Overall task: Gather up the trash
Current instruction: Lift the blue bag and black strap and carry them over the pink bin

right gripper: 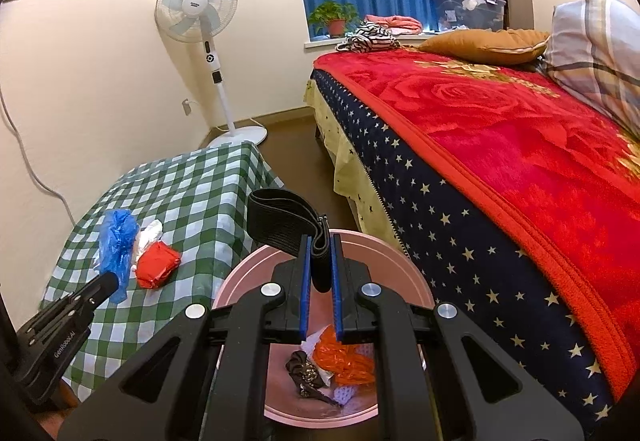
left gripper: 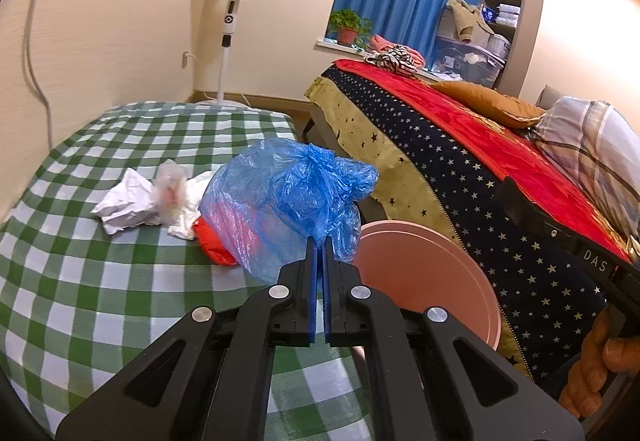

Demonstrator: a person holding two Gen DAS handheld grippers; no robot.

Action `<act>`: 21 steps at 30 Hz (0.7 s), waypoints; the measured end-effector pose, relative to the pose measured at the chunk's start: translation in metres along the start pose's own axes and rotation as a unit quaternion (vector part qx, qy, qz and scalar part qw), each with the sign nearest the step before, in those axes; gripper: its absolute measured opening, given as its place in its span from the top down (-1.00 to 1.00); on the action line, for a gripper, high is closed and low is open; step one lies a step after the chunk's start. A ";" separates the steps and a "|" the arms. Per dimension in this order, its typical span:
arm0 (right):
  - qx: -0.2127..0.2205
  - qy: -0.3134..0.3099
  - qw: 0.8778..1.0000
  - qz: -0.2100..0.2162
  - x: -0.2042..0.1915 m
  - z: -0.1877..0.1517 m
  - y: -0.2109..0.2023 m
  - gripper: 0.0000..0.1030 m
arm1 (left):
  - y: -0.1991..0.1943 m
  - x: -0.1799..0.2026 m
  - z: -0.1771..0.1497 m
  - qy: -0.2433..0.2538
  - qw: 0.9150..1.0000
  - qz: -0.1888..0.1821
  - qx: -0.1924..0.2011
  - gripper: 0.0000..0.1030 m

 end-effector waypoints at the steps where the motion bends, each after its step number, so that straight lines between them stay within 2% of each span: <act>1: 0.000 0.002 1.000 -0.001 0.000 0.000 0.001 0.82 | 0.001 0.001 -0.001 0.000 1.000 -0.001 -0.001 0.96; 21: -0.020 0.024 0.999 -0.021 0.015 -0.003 0.018 0.82 | 0.035 0.048 -0.023 0.028 0.997 -0.058 -0.038 0.96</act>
Point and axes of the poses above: each gripper's, at about its wrist camera, not at the fingertips, and y roughly the way its jaws point, x to its right, z to its top, the point moved 5 cm from there along y, roughly the way its jaws point, and after that the axes turned 15 degrees about -y, right-handed, at the moved point
